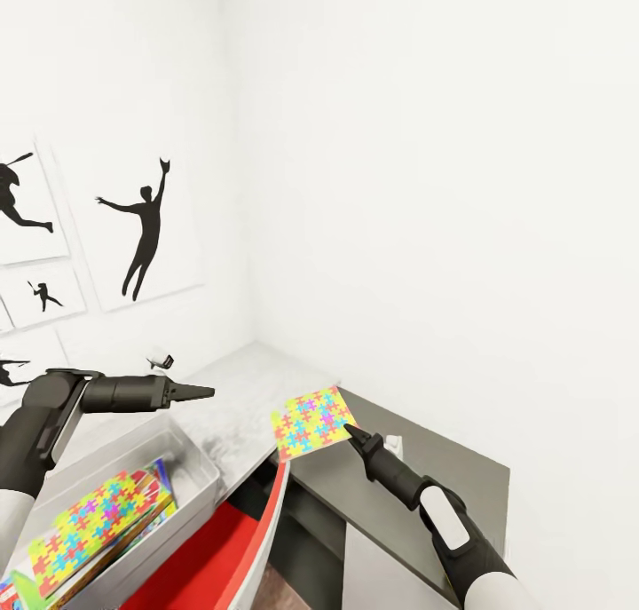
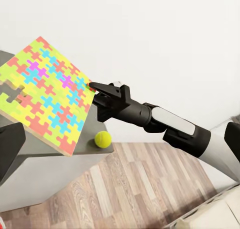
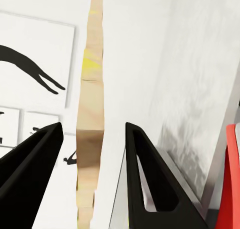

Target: Put all the toys in the child's room - the three board games (two on the bed and one on the table), the two jigsaw puzzles on the table, and the tennis ball on the table - inside the toy box on the table in the child's room.

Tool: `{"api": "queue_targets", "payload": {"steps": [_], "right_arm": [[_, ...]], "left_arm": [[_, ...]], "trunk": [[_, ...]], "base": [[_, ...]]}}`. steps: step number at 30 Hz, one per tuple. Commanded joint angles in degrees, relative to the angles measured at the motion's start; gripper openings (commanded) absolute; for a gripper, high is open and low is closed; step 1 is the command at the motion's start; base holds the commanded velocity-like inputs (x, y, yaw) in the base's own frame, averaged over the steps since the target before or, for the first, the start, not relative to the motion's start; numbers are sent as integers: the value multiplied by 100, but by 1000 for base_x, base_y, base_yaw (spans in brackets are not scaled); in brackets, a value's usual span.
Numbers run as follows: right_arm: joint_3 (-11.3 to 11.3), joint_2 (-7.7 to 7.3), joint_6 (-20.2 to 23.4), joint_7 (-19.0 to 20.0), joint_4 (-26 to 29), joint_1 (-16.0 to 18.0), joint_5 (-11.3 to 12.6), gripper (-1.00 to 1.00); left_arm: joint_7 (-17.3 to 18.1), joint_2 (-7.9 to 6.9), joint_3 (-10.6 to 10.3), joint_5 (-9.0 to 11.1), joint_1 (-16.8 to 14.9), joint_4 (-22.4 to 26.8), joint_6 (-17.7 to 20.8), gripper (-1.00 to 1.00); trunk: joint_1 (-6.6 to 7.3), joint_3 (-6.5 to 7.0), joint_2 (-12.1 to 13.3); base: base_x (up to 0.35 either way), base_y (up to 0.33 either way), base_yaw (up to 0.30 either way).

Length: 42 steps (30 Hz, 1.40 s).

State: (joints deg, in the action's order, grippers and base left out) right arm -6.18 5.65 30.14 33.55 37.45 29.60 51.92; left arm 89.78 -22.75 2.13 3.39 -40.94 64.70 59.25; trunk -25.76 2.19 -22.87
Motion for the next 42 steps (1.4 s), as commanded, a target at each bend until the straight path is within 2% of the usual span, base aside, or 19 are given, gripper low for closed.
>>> {"api": "queue_targets", "payload": {"steps": [1, 10, 13, 17, 19, 22, 26, 29, 32, 36, 42], "right_arm": [[-26, 6, 44, 3, -1, 2, 20, -100], [-30, 6, 54, 2, -1, 2, 24, -100], [-42, 56, 61, -39, -1, 7, 21, -100], [-48, 79, 136, -172, 279, 233, 27, -100], [-49, 100, 245, -457, 490, 433, 36, -100], [-50, 135, 416, -1181, 609, 736, 50, -100], [-50, 338, 518, -2198, 651, 1091, 73, -100], [-50, 435, 537, -2584, 656, 1255, 74, -100], [-40, 435, 503, -2689, 680, 1306, 62, -100], [-29, 435, 467, -2719, 672, 1310, 51, -100], [-21, 435, 450, -2730, 659, 1306, 38, -100]], "left_arm": [[22, -1, -3, -1, -2, -2, 61, 100], [22, -1, -9, 0, -2, -2, 61, 100], [22, 8, -11, -4, -2, -2, 56, 100], [22, 28, -11, -5, -2, -2, 46, 100], [22, 32, -8, -5, -2, -2, 44, 100], [22, 18, -4, -5, -2, -2, 44, 100], [22, -7, 2, 0, -2, -2, 43, 100], [22, -15, 5, 2, -2, -2, 43, 100], [22, -22, 9, 3, -2, -2, 43, 100], [22, -26, 118, 4, -2, -2, 43, 100], [22, -27, 219, 4, -2, -2, 43, 100]], "trunk": [[-2, -3, -4], [-2, -3, -4], [-2, -3, -4], [-2, -3, -4], [-2, -3, -4], [-2, -3, -4], [-2, -3, -4], [-2, -3, -4], [-2, -3, -4], [-2, 2, -4], [-2, 7, -4]], "base": [[0, 0, 159], [0, 0, 255], [0, 0, 287], [0, 0, 223], [0, 0, 69], [0, 0, 25], [0, 0, 7], [0, 0, 2], [0, 0, 0], [0, 0, 43], [0, 0, 231]]}}
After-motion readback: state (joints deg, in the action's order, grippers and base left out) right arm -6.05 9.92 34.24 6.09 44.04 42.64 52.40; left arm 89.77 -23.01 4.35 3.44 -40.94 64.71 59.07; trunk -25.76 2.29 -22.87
